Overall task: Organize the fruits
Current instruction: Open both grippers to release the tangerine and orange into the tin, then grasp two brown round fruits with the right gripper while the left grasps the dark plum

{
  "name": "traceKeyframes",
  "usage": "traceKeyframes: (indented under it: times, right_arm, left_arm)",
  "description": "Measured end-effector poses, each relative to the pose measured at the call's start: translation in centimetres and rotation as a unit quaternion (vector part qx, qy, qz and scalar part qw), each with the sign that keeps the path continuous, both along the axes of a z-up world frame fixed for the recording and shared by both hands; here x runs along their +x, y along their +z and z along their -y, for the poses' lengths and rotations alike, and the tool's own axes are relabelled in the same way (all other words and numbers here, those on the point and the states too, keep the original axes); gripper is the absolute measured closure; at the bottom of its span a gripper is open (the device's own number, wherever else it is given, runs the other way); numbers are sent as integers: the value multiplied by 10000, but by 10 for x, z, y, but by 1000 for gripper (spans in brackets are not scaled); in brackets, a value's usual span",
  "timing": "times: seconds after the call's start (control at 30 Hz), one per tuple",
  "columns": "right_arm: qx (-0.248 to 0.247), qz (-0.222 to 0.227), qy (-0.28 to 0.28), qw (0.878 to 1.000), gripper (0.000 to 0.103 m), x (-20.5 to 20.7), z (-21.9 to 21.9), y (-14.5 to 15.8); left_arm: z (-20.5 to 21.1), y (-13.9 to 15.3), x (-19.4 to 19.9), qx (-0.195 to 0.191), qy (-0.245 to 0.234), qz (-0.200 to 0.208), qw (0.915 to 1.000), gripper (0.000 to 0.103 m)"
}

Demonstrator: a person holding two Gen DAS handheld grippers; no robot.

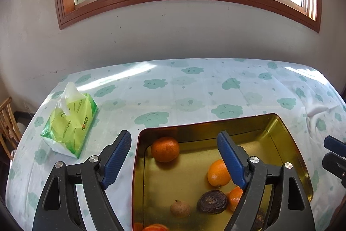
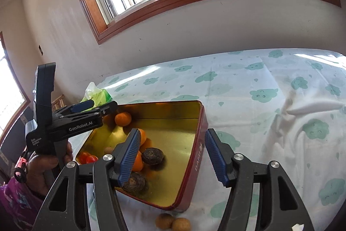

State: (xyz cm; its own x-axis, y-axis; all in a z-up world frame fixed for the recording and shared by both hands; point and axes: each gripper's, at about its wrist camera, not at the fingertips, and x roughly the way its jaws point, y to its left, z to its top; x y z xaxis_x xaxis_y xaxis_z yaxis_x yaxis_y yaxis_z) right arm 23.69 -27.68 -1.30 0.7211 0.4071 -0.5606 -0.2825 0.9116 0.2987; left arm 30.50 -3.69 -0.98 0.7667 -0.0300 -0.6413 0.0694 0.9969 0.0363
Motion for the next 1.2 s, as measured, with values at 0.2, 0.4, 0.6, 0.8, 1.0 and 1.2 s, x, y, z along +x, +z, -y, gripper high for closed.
traceKeyframes:
  times: [0.2, 0.4, 0.6, 0.8, 1.0, 1.2]
  right_arm:
    - [-413, -116, -98, 9990, 39, -42, 23, -13]
    - [-500, -426, -58, 9978, 39, -70, 27, -38]
    - [-761, -546, 223, 9954, 39, -73, 11, -50]
    - [-1043, -674, 507, 9910, 41, -57, -10, -59]
    - [-1346, -857, 710, 9846, 61, -45, -31, -67]
    - [-688, -960, 757, 9901, 61, -63, -24, -68]
  left_arm:
    - [-2, 14, -23, -50, 52, 75, 9999, 21]
    - [-11, 18, -74, -127, 137, 365, 9992, 15]
    - [-30, -6, -129, -522, 16, 295, 9982, 15]
    - [-34, -33, -159, -678, -295, -35, 9973, 15]
    - [-20, -44, -168, -541, -737, -221, 9956, 15]
    - [-15, -50, -149, -737, -674, -434, 9941, 15]
